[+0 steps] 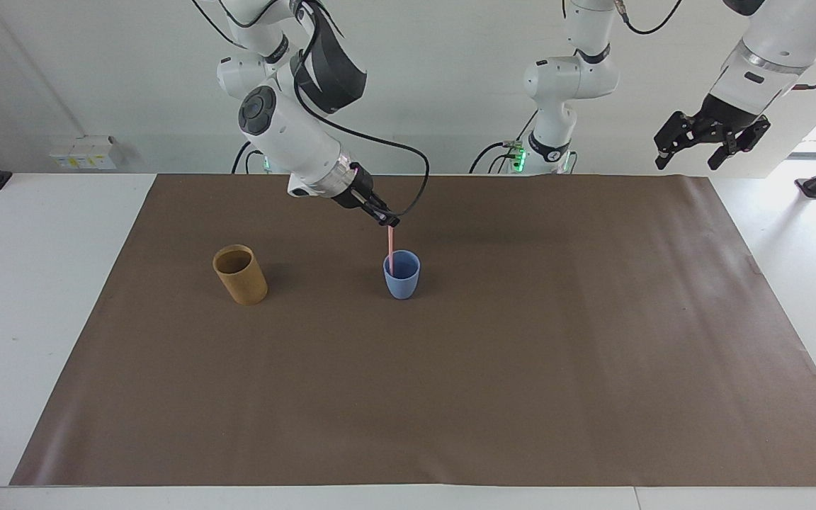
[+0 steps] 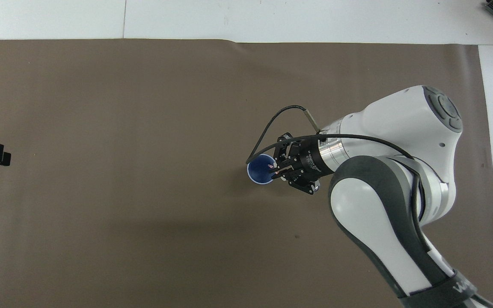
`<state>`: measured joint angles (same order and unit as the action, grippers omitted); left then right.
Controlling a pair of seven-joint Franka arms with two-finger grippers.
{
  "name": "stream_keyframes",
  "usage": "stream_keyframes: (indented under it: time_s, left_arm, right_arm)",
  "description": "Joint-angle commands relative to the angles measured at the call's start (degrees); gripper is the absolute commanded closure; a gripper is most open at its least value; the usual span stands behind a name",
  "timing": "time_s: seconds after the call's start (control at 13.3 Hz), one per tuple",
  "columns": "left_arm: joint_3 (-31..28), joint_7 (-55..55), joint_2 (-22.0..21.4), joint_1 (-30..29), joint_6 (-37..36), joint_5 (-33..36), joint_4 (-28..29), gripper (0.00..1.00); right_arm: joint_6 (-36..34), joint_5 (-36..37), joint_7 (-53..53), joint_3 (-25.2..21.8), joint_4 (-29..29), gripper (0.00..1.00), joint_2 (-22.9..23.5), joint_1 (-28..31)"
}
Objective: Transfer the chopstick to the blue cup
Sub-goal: 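Lower the chopstick into the blue cup with the right gripper, then open the right gripper to release the chopstick in the cup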
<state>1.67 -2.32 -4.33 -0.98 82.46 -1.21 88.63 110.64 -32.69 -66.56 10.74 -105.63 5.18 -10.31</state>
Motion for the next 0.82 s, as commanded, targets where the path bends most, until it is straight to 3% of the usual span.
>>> stream_keyframes:
  time_s: [0.0,0.07,0.15,0.38,0.75]
  left_arm:
    - [0.09,0.82,-0.59,0.11,-0.1,-0.46,0.14,0.0]
    - [0.09,0.91,-0.59,0.11,-0.01,-0.46,0.06,0.0]
    - [0.18,1.26,-0.51,0.19,0.07,-0.46,0.06,0.0]
    - [0.53,1.53,-0.33,0.11,0.25,-0.46,0.06,0.0]
    - [-2.97,1.44,-0.42,3.7,0.51,-0.55,0.06,0.0]
  right_arm:
    - [1.15,0.7,1.17,0.16,0.68,0.18,0.62,0.2]
    - [1.07,0.78,1.26,0.16,1.73,0.06,0.97,0.2]
    - [1.07,1.13,1.17,0.16,2.7,0.0,1.32,0.2]
    - [0.1,8.32,3.53,0.16,5.95,0.0,0.8,0.72]
    - [-2.44,16.14,10.03,-0.11,6.57,0.0,-5.25,0.99]
